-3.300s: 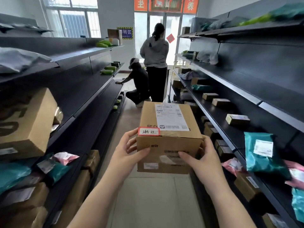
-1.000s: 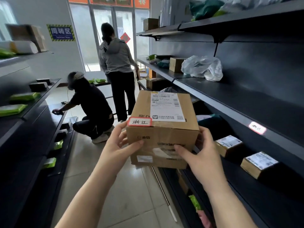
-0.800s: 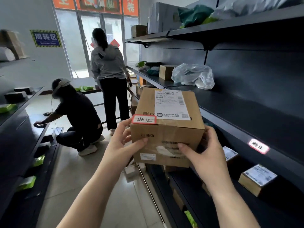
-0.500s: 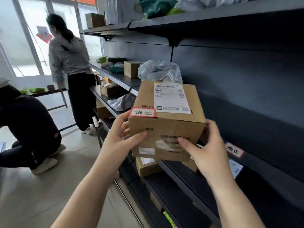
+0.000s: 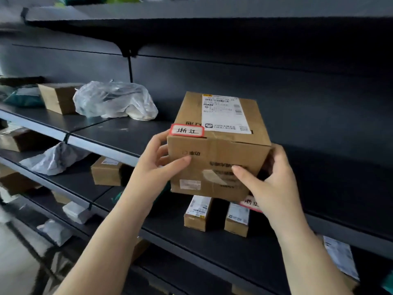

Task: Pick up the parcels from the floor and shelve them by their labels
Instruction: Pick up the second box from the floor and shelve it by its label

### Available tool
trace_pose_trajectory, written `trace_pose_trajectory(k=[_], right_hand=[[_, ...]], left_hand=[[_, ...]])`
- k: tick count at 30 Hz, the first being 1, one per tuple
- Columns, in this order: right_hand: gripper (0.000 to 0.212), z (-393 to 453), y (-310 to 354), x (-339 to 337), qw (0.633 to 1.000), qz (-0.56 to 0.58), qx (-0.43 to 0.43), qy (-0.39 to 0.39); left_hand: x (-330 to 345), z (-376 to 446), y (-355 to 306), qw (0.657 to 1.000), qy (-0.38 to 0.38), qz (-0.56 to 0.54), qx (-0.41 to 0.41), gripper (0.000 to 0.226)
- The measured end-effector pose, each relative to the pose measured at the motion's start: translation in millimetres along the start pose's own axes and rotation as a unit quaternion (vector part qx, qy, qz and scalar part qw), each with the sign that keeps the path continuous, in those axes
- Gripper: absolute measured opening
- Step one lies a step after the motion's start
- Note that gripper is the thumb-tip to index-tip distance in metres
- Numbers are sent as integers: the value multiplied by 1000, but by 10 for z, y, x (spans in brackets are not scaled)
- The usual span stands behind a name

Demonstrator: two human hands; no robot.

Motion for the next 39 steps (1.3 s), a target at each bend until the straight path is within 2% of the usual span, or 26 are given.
trace_pose_trajectory(k=[8, 13, 28, 39], right_hand=[[54, 56, -199, -398, 994, -61, 41, -80], [51, 54, -317, -538, 988, -89, 62, -108], [56, 212, -685, -648, 975, -109, 94, -168], [54, 626, -941, -714, 975, -83, 121, -167]], left_hand=[[529, 385, 248, 994, 104, -25, -32, 45], [759, 510, 385, 988, 142, -19, -52, 42], [1098, 816, 759, 983, 174, -24, -53, 44], [1345, 1190, 892, 982, 180, -17, -61, 41]])
Point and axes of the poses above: each hand's wrist, its own z-axis towards the middle knuckle, its own x-axis out of the palm, y = z × x, the point moved 9 cm from there along z, towards the middle knuckle, and after that the axes turned 9 degrees about -z, right-handed, at the moved point
